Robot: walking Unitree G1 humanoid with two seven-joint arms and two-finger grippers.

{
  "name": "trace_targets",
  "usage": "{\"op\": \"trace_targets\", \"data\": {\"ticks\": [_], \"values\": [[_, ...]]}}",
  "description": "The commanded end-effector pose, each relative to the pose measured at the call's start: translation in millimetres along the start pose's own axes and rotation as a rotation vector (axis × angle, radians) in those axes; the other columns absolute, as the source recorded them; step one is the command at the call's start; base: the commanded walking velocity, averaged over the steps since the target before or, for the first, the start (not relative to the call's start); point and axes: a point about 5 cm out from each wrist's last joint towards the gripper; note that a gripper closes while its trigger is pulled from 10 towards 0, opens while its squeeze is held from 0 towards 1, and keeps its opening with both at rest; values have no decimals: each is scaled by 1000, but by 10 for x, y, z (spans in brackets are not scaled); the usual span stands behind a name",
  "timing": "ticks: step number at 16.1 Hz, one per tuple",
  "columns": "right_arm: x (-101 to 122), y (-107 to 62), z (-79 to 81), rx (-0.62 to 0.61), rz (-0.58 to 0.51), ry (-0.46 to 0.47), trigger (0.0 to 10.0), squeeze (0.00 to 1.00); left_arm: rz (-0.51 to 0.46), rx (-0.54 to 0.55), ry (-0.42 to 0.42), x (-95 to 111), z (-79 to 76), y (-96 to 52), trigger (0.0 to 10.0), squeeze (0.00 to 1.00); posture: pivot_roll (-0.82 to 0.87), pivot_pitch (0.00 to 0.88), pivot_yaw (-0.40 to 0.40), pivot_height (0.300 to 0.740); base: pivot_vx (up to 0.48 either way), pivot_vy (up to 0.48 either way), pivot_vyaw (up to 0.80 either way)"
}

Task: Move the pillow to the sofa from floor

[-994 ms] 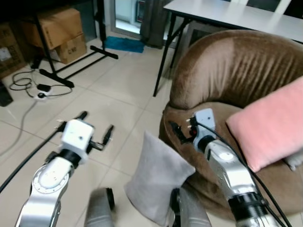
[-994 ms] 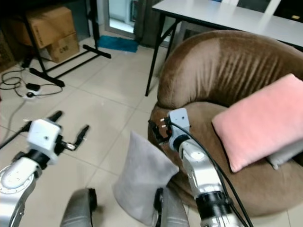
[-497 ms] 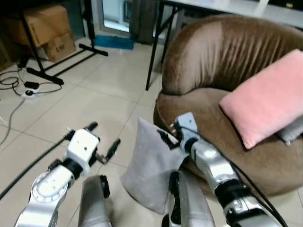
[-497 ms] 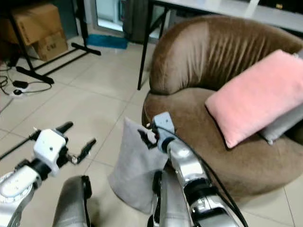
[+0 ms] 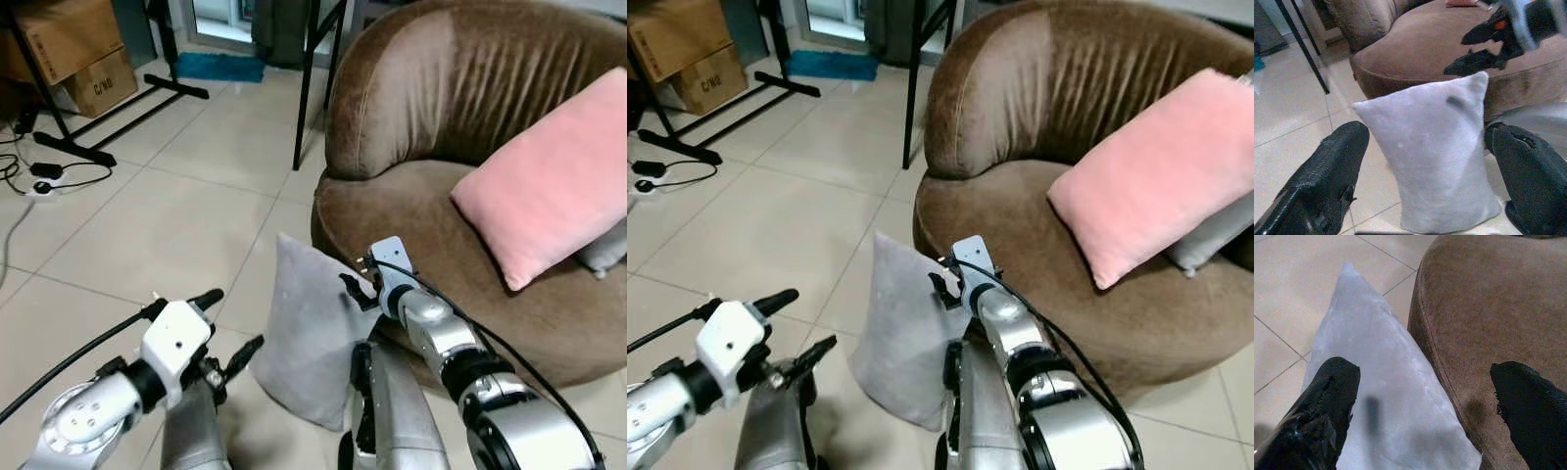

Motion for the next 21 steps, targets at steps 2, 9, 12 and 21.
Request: {"op": "trace_targets", "data": {"ticks": [2, 9, 12, 21], "values": [[-12, 5, -62, -46, 13, -8, 10000, 1000, 8, -44, -1, 75, -62, -147, 10000, 0, 30, 143, -61, 477, 0, 0, 0], [-116, 1, -32, -73, 25, -36, 10000, 0, 59, -53, -22, 254, -192, -546, 10000, 0, 69, 249, -66, 477, 0, 0, 0], [-135, 12, 36, -45, 33, -42, 9294, 0, 84, -42, -36, 293, -245, -659, 10000, 0, 63, 239, -75, 477, 0, 0, 0], [-51, 35, 82, -16, -5, 12, 0, 0, 103, -44, -75, 331, -343, -713, 10000, 0, 68, 232, -94, 477, 0, 0, 0]]}}
Point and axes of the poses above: a point about 5 cm out from each wrist's last joint towards the gripper, its own y axis pointing out of the wrist towards the gripper, its own x axis along the axis of the wrist's last joint, z = x × y, and after that the axes turned 7 degrees about y, right-handed
